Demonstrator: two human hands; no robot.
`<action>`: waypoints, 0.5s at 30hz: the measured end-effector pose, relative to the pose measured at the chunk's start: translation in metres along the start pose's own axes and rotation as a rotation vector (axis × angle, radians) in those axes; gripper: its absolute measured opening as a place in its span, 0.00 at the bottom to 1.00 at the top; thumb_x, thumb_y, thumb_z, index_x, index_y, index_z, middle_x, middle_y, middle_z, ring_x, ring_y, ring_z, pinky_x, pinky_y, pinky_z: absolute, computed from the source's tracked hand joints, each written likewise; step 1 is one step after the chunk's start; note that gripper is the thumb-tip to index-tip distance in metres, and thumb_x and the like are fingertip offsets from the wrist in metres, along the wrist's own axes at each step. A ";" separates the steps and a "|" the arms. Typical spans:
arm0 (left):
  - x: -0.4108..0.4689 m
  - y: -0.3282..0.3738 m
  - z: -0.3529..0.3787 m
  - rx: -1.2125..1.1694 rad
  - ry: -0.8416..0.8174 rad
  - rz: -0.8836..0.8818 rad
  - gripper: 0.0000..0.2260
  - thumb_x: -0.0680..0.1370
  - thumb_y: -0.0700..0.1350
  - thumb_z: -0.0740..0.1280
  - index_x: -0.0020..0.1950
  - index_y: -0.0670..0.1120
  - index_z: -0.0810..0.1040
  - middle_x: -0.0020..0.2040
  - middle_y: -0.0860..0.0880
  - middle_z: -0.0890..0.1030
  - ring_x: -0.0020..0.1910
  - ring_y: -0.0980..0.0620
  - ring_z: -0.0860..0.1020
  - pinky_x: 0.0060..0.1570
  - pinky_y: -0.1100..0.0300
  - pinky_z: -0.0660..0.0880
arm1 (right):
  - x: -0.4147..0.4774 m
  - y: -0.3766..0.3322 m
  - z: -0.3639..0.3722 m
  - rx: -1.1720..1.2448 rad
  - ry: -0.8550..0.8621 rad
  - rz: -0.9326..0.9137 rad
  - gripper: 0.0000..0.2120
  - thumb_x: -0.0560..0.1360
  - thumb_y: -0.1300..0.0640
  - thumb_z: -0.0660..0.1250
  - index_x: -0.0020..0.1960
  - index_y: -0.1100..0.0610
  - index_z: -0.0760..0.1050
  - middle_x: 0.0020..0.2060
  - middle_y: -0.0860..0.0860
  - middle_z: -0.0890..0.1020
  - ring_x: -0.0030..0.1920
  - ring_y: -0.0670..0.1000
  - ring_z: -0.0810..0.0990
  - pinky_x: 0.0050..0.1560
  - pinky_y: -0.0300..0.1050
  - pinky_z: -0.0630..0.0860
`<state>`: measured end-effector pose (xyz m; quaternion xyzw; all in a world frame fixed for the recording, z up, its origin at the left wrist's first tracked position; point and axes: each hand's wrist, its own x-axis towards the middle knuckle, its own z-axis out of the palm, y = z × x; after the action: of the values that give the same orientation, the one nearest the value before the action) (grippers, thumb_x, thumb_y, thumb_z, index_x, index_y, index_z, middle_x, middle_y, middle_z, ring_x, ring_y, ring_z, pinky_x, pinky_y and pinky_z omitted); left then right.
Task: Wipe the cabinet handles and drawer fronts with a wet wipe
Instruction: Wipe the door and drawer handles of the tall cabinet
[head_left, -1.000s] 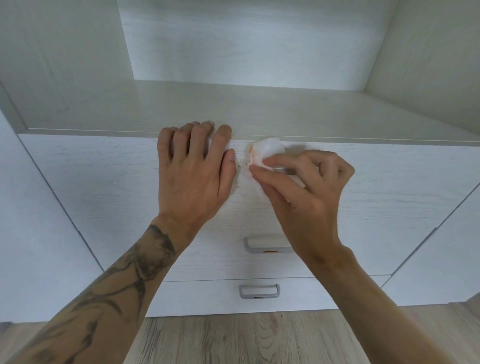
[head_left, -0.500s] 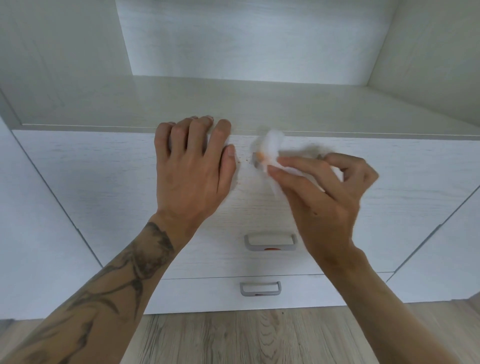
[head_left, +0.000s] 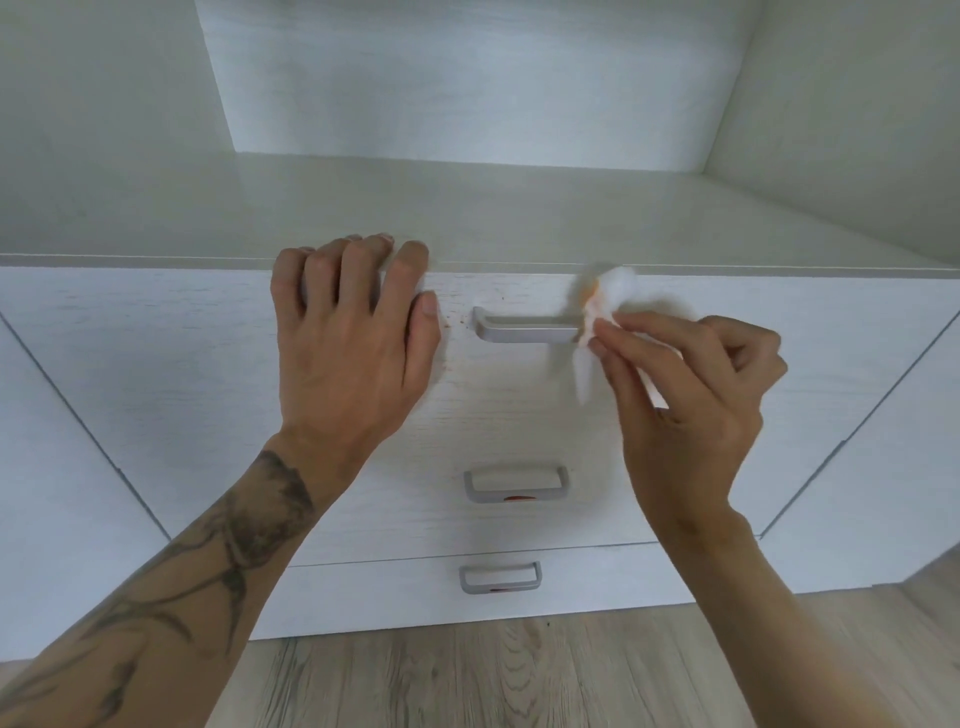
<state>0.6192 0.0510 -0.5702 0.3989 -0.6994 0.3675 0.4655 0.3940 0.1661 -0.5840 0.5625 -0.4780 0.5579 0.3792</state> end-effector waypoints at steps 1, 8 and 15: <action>0.000 0.000 0.000 -0.001 0.002 -0.002 0.16 0.88 0.49 0.56 0.68 0.43 0.77 0.62 0.40 0.79 0.59 0.39 0.73 0.65 0.41 0.65 | -0.001 0.005 -0.005 -0.006 -0.006 0.049 0.02 0.81 0.59 0.76 0.52 0.56 0.88 0.52 0.46 0.85 0.53 0.55 0.74 0.47 0.63 0.73; 0.000 0.001 0.001 -0.010 0.019 -0.004 0.15 0.88 0.48 0.56 0.68 0.43 0.76 0.62 0.40 0.78 0.59 0.39 0.73 0.65 0.41 0.64 | 0.009 -0.004 -0.011 0.187 -0.108 0.413 0.08 0.82 0.67 0.70 0.58 0.59 0.84 0.53 0.53 0.83 0.51 0.39 0.78 0.53 0.33 0.75; 0.000 0.001 0.000 -0.026 0.021 -0.013 0.15 0.87 0.48 0.58 0.68 0.42 0.76 0.62 0.40 0.78 0.58 0.39 0.71 0.65 0.40 0.65 | 0.005 -0.014 -0.010 0.435 -0.129 0.531 0.09 0.81 0.68 0.72 0.57 0.58 0.86 0.55 0.54 0.85 0.55 0.51 0.85 0.56 0.51 0.83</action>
<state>0.6179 0.0512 -0.5706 0.3936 -0.6964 0.3594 0.4806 0.4046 0.1790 -0.5763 0.5201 -0.5008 0.6891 0.0611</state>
